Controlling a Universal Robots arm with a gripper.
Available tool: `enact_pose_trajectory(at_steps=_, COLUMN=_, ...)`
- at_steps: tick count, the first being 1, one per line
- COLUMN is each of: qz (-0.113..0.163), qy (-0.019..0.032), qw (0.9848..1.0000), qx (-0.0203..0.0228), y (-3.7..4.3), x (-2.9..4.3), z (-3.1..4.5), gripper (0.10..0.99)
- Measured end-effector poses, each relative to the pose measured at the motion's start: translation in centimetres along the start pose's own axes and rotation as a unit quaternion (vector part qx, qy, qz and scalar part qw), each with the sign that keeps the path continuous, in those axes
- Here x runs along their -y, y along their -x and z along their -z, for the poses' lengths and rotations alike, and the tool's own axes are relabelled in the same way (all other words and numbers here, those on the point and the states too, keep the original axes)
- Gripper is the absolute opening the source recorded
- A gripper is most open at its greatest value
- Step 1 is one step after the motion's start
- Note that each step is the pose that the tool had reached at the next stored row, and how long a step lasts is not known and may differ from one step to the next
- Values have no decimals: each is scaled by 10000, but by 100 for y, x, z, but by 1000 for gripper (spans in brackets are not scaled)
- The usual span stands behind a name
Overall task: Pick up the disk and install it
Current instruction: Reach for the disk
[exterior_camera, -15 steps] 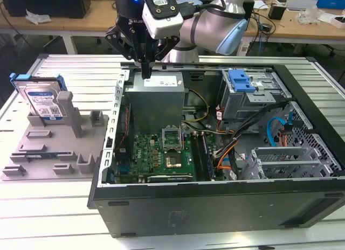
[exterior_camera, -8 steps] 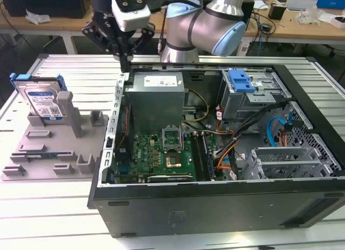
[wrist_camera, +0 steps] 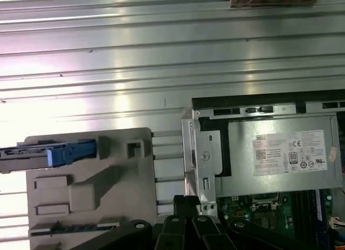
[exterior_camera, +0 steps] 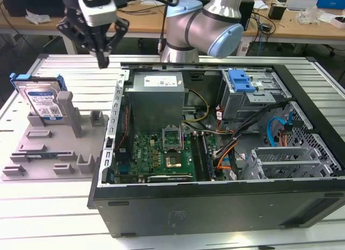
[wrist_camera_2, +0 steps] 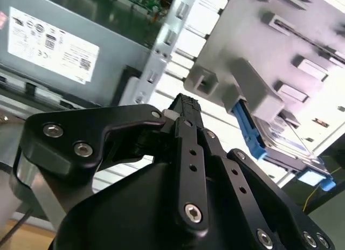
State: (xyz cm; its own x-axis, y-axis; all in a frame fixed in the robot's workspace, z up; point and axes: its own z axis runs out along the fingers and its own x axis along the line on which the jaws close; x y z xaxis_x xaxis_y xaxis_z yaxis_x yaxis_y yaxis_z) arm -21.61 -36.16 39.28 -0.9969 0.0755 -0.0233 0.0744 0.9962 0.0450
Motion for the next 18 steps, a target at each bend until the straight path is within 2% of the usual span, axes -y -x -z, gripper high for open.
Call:
enact_pose_trajectory(at_steps=2, qz=1, qy=0, qw=10000, qx=0, y=-97, x=-10, z=1, gripper=106)
enact_pose_trajectory(at_steps=5, qz=0, qy=0, qw=10000, qx=0, y=-360, x=-38, z=4, gripper=106)
enact_pose_trajectory(at_steps=7, qz=0, qy=0, qw=10000, qx=0, y=-500, x=-55, z=5, gripper=106)
enact_pose_trajectory(at_steps=8, qz=0, qy=0, qw=10000, qx=0, y=-541, x=-60, z=5, gripper=106)
enact_pose_trajectory(at_steps=10, qz=0, qy=0, qw=10000, qx=0, y=-697, x=-83, z=5, gripper=106)
enact_pose_trajectory(at_steps=12, qz=2, qy=0, qw=10000, qx=0, y=-799, x=-98, z=5, gripper=106)
enact_pose_trajectory(at_steps=14, qz=1, qy=0, qw=10000, qx=0, y=-941, x=-120, z=5, gripper=106)
enact_pose_trajectory(at_steps=18, qz=0, qy=0, qw=10000, qx=0, y=-1126, x=-162, z=5, gripper=106)
